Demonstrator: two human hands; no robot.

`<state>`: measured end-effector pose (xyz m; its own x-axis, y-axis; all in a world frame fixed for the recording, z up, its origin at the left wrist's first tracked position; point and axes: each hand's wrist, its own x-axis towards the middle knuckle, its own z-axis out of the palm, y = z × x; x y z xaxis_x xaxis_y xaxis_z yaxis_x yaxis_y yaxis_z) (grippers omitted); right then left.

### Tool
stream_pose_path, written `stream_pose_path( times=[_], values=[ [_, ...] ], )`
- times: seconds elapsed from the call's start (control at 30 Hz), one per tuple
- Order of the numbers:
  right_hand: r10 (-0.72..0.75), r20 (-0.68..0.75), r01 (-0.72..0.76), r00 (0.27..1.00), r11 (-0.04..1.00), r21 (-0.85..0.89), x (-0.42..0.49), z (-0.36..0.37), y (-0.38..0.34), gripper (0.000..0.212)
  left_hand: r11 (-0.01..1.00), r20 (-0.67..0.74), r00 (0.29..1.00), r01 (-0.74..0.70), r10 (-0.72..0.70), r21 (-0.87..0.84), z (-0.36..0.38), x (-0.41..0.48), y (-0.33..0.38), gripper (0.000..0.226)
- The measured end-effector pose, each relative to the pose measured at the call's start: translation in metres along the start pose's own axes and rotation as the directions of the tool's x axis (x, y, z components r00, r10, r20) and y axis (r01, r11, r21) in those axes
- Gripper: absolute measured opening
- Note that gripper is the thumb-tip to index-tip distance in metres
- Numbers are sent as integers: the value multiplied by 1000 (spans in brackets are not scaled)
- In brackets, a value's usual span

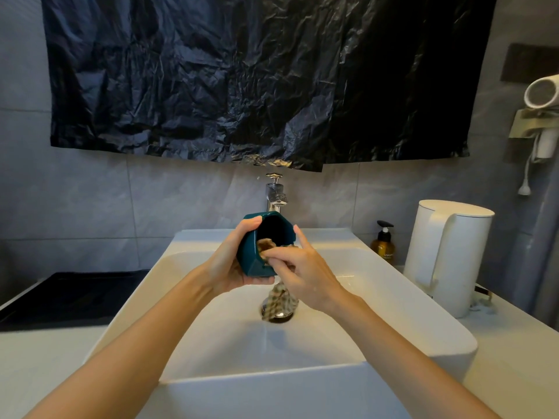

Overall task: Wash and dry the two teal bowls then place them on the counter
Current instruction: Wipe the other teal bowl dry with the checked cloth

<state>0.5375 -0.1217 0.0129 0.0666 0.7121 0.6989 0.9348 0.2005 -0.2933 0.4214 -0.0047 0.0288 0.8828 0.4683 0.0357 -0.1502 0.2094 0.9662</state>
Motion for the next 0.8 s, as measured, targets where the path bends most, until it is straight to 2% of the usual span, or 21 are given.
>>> stream_pose_path(
  times=[0.07,0.17,0.27,0.33,0.4,0.6,0.67,0.8],
  values=[
    [-33,60,31,998,999,25,1,2,0,27,1000,-2,1000,24,-24,20,2,0,-2,50],
    [-95,132,110,987,987,-116,1,-1,1,29,997,8,997,80,-80,16,3,-1,-4,61],
    [-121,90,144,989,932,-331,2,-4,2,38,995,20,995,94,-93,-16,6,-2,-5,59],
    [-109,38,115,993,912,-394,3,-2,0,41,996,19,997,81,-81,-29,6,-3,-4,55],
    [-89,35,95,995,939,-329,5,2,-3,39,997,35,997,75,-74,-35,6,-3,-3,57],
    [-63,87,59,994,997,48,7,6,-2,47,999,19,999,49,-49,-14,4,-4,2,52],
    [-82,112,79,990,996,32,4,2,-1,47,998,31,998,63,-63,3,3,-4,0,56],
    [-166,146,198,975,948,-250,1,-1,-1,37,995,35,995,95,-95,11,6,-5,-1,56]
  ],
)
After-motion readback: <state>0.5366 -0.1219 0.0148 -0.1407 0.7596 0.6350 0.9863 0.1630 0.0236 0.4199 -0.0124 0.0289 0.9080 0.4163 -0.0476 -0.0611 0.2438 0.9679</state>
